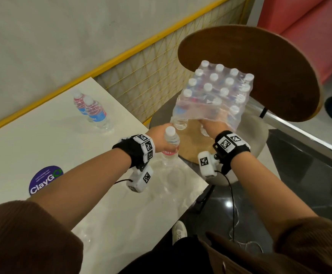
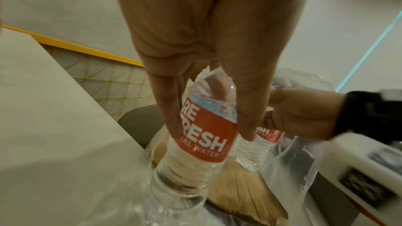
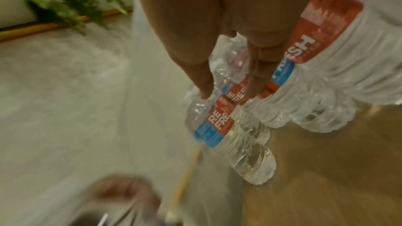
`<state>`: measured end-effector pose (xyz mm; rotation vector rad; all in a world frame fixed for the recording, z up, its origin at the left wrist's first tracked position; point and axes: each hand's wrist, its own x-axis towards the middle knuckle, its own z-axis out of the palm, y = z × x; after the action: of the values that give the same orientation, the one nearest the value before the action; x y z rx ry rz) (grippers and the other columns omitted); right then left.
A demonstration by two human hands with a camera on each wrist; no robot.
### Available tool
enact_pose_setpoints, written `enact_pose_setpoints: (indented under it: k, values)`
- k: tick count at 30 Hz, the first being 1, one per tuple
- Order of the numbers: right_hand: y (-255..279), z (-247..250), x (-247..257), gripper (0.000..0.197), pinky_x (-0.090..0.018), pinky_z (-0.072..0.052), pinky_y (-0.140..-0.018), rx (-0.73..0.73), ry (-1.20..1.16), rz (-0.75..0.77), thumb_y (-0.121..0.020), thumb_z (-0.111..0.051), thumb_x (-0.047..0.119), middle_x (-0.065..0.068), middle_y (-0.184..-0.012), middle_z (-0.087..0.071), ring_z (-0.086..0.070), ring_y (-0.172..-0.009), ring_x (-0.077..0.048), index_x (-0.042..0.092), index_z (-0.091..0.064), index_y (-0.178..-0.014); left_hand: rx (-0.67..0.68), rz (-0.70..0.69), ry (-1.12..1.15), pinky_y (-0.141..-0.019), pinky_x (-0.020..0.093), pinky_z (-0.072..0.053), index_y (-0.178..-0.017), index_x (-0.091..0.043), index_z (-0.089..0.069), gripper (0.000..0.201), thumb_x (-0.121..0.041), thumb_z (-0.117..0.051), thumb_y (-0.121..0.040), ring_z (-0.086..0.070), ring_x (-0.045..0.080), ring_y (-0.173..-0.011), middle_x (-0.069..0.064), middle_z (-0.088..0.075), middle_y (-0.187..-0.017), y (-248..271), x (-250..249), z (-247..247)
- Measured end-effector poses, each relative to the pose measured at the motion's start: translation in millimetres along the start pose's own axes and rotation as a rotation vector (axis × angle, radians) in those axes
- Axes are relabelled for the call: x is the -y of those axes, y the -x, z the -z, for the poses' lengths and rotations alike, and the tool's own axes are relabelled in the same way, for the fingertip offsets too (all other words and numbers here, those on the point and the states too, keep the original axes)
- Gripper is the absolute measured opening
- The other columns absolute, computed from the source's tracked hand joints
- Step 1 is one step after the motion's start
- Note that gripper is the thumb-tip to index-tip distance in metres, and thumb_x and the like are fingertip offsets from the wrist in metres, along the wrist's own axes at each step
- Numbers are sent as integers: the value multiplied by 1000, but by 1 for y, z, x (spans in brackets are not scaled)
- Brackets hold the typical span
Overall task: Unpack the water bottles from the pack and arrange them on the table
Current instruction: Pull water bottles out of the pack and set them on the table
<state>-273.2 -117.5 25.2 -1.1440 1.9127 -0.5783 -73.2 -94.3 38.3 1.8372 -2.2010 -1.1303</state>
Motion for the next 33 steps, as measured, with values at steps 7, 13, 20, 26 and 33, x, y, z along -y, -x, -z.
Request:
enact_pose_setpoints:
  k: [7,13,20,26,33]
  values:
    - [-3,-5,2,30,-38,-47,-93,106,70,-66,-91,-50,41,-6,-127,-57,-57,-113,-25,30,-59,-117,148,81,-197,-80,24,-44,-112,-18,-53,52,-27,-80,-68,-58,20,-98,-1,-60,-106,41,30,24]
    - [42,-38,-1,37,-33,-58,-67,137,-190,293,-91,-61,19,-3,-107,-64,-69,-75,-23,15,-52,-126,221,185,55,-80,19,-56,-130,-18,-52,54,-10,-72,-81,-53,17,-106,2,-54,-121,75,64,46]
    - [124,-72,7,30,-31,-55,-56,737,-206,441,-86,-65,5,-2,-107,-65,-68,-58,-26,27,-57,-105,271,335,-24,-86,39,-56,-125,-27,-59,56,0,-69,-78,-53,22,-105,1,-49,-122,103,94,57]
    - [176,-133,16,32,-30,-57,-60,1063,123,546,-84,-68,12,8,-102,-63,-70,-65,-26,22,-59,-114,340,476,-178,-79,39,-56,-125,-20,-60,55,5,-68,-77,-51,24,-96,5,-48,-114,136,121,68]
    - [200,-187,35,37,-34,-58,-69,1057,168,596,-87,-65,16,-6,-105,-62,-71,-70,-27,29,-53,-119,210,578,-55,-80,40,-56,-134,-18,-49,55,-9,-68,-83,-48,27,-109,8,-42,-136,169,145,71]
